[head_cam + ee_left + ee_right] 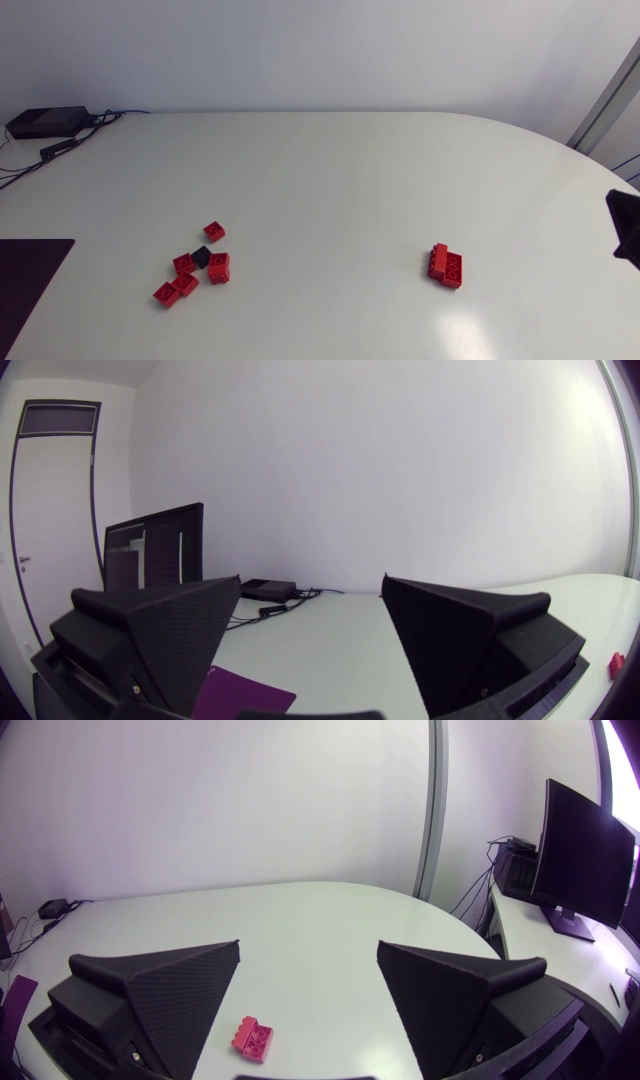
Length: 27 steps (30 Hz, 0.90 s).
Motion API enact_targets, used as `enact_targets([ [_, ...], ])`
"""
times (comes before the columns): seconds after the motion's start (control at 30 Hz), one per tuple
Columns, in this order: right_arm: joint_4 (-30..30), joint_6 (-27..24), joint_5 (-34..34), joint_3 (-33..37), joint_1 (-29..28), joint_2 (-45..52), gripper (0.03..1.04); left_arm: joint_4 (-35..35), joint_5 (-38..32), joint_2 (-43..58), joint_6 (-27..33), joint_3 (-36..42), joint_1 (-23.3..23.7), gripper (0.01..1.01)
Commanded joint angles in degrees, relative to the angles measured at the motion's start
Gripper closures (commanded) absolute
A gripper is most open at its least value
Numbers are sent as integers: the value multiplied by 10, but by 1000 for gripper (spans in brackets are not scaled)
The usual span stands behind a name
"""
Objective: Sort duplo bricks by size, large to the right and small to the left
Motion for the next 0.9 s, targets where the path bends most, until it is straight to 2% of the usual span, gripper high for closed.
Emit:
enact_targets([
  [0.0,22,-21,0,-36,-5,-27,70,11,5,-12,-11,-40,-3,46],
  [0.3,81,-34,1,-122,-20,-80,70,78,8,-12,8,-141,-67,46],
  [0.5,146,-69,1,-187,-23,-110,70,168,8,-12,62,-201,-70,44],
  [0.7,216,-85,1,-262,-31,-125,70,191,17,-11,105,-251,-70,46],
  [0.87,276,-95,-1,-301,-38,-122,70,199,23,-11,102,-270,-72,44],
])
